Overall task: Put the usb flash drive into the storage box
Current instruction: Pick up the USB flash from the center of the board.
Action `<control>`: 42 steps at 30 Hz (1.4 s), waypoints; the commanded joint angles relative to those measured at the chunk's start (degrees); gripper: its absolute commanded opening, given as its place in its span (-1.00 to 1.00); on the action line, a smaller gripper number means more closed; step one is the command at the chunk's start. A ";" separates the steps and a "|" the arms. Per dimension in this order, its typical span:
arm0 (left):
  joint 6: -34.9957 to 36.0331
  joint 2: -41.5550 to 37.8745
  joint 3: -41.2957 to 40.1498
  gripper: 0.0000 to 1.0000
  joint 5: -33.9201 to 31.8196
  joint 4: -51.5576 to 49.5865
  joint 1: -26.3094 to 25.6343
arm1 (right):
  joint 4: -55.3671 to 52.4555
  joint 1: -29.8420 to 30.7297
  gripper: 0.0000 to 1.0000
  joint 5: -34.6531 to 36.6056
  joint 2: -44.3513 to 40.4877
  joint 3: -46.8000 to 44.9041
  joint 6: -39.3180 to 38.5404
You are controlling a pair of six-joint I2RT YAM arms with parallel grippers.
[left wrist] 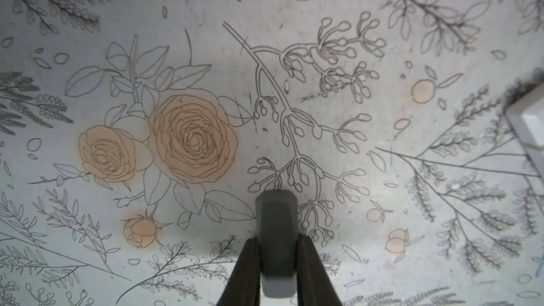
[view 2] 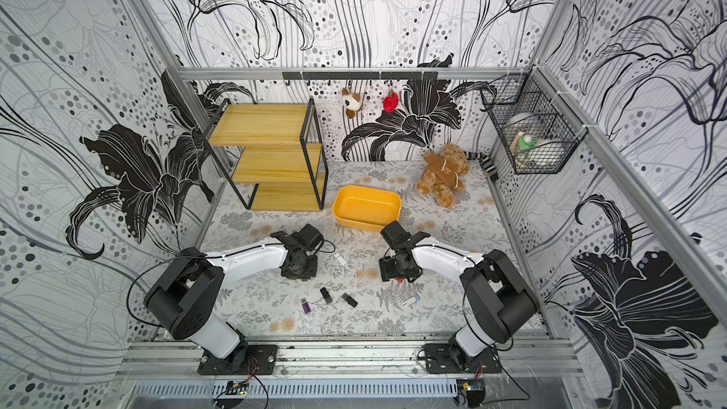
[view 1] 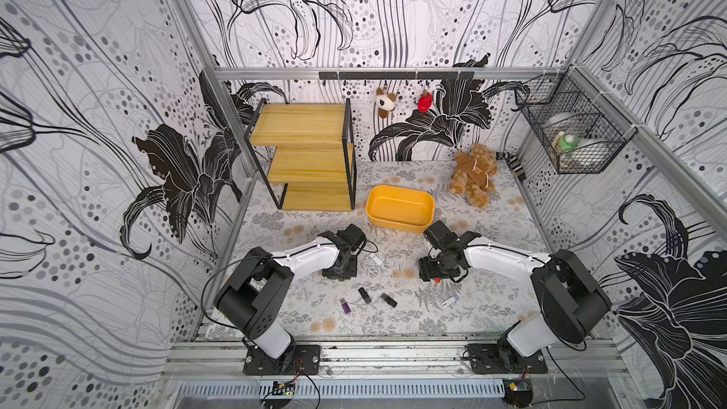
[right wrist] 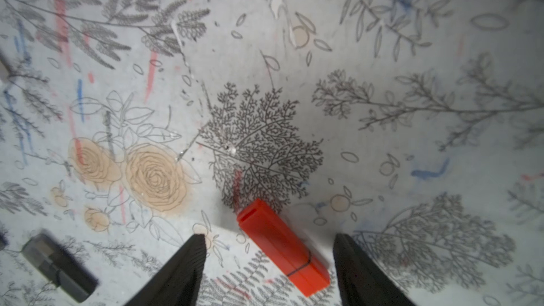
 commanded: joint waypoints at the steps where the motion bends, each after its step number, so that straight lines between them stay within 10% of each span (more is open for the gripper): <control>1: -0.40 1.63 -1.26 -1.00 -0.34 1.23 -0.28 | -0.58 0.57 0.39 0.94 1.51 1.15 -1.30; 42: -0.13 1.46 -0.47 -1.00 -1.32 0.79 -0.21 | -7.40 7.98 -0.66 8.01 8.50 1.59 3.45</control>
